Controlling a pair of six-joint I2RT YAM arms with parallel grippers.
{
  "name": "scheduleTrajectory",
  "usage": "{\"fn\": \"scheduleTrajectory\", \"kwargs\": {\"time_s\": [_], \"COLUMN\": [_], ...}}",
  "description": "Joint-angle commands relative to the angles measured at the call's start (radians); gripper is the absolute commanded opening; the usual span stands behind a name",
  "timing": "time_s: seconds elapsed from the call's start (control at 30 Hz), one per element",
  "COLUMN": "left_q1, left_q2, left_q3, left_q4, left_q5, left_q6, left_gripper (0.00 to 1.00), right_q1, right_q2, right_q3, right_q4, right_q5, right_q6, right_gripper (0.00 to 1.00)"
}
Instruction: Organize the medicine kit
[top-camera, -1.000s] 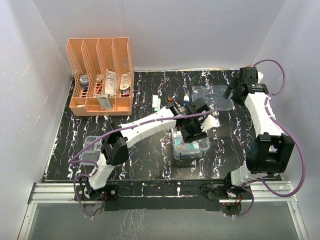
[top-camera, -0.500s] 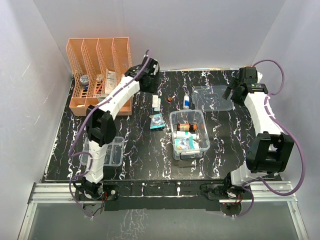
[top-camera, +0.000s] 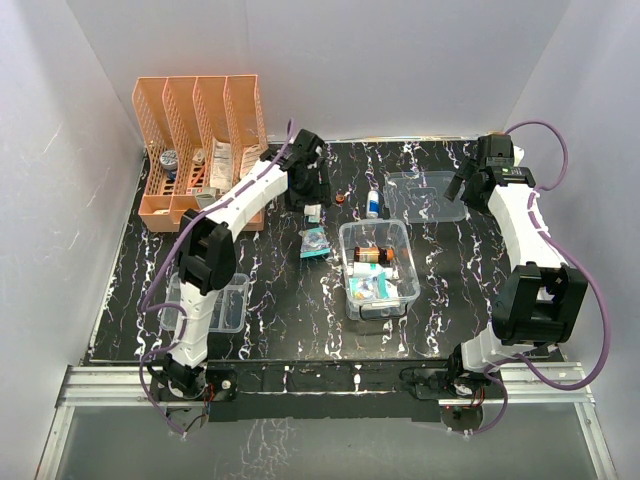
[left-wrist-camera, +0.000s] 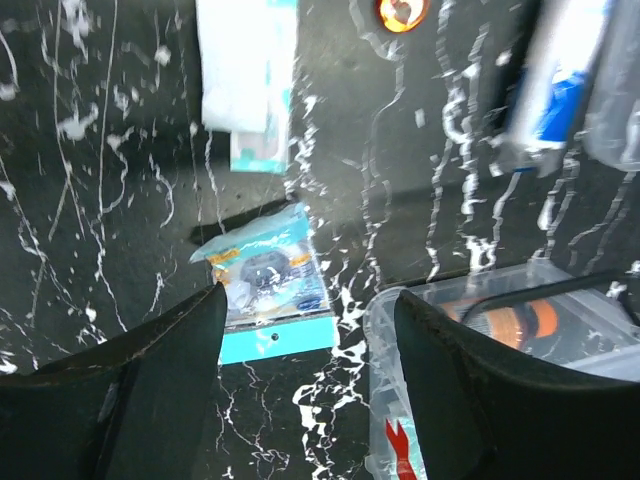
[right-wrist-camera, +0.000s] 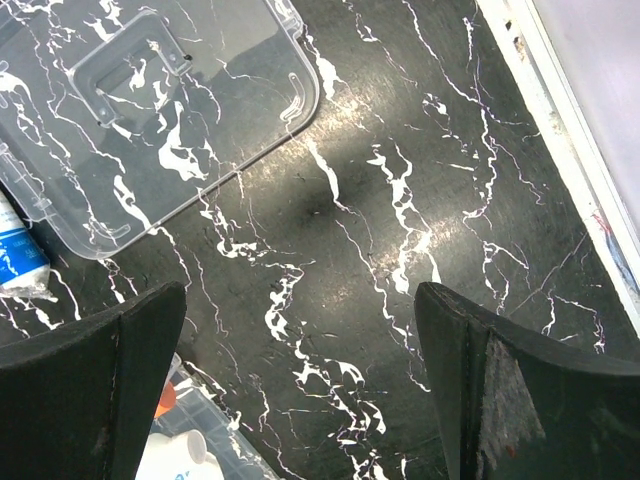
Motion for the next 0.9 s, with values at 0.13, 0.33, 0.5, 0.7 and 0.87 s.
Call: {"fn": "scheduleTrajectory", "kwargs": {"time_s": [0.13, 0.33, 0.5, 0.7, 0.87], "left_q1": [-0.014, -0.023, -0.024, -0.038, -0.050], "left_q2": [-0.057, -0.025, -0.001, 0.024, 0.063], "left_q3": [-0.202, -0.186, -0.147, -0.158, -0.144], "left_q4": [-0.039, -0.029, -0.023, -0.031, -0.038], "left_q5": [0.053, 0.033, 0.031, 0.012, -0.016], "left_q6": [-0.115, -0.108, -0.110, -0.124, -0.126], "left_gripper": [0.66, 0.66, 0.66, 0.65, 0.65], "right_q1": [0.002, 0.001, 0.002, 0.002, 0.001], "right_q2": [-0.037, -0.042, -0.033, -0.031, -0.043], "right_q3": [0.029, 0.016, 0.023, 0.031, 0.019], "right_q4": [-0.013, -0.011, -0.009, -0.012, -0.018], "right_q5": [0.041, 0.039, 0.031, 0.038, 0.045], "right_q6": [-0.001, -0.002, -0.004, -0.012, -0.016], "right_gripper": [0.98, 0.98, 0.98, 0.98, 0.98]}}
